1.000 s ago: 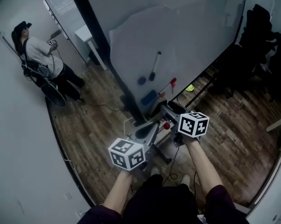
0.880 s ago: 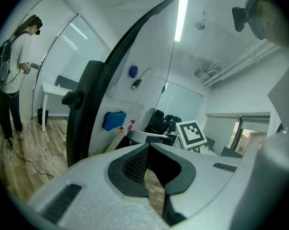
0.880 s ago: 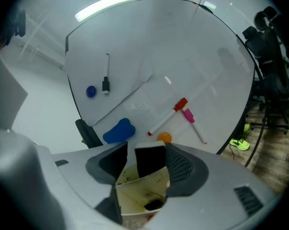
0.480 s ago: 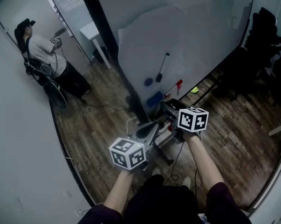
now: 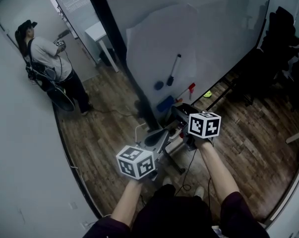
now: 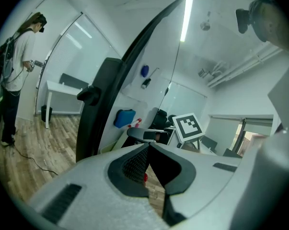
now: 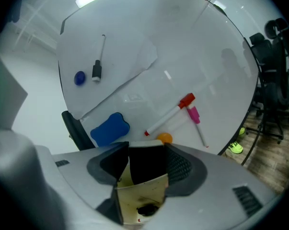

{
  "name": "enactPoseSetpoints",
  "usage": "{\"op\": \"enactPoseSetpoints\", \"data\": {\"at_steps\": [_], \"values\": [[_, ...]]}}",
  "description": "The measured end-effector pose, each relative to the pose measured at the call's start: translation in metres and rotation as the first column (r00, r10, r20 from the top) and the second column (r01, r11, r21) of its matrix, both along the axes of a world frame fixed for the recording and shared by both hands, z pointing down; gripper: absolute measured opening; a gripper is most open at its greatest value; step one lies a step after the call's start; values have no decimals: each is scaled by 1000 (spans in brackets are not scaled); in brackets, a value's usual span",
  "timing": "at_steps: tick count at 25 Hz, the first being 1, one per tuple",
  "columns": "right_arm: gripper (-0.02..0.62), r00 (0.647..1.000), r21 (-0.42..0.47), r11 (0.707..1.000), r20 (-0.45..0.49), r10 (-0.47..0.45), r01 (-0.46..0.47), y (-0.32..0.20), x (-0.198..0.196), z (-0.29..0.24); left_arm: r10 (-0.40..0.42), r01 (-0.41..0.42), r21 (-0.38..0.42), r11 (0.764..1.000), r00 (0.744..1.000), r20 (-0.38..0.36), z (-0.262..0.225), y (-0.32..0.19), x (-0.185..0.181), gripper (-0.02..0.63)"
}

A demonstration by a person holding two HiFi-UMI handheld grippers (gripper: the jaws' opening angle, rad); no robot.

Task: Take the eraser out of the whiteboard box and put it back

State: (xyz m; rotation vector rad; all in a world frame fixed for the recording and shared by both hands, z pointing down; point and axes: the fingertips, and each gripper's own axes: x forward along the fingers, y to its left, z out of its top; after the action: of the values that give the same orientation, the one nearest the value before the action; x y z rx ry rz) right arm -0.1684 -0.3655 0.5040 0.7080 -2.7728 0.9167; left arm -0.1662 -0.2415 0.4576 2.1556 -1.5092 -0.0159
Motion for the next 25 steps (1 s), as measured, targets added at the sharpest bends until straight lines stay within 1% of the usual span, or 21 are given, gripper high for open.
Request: {"op": "enactPoseSetpoints", "data": {"at_steps": [3, 8, 16, 25], "values": [[224, 1000, 0, 1000, 8, 5, -5, 0, 1, -1, -2, 2, -1, 1000, 1000, -2, 0, 2, -1, 6], [224, 997, -21, 1000, 67, 24, -22, 2, 8, -8, -4, 4, 5, 1000, 1000, -2, -3, 3, -2, 5], [224, 989, 29, 998, 142, 49, -54, 9, 30, -45, -8, 9, 28, 1000, 1000, -5, -18, 1, 4, 5], [222, 980, 79, 995, 193, 39, -55, 12, 46, -80, -25, 26, 50, 998, 1000, -9, -30, 1, 14, 5]]}}
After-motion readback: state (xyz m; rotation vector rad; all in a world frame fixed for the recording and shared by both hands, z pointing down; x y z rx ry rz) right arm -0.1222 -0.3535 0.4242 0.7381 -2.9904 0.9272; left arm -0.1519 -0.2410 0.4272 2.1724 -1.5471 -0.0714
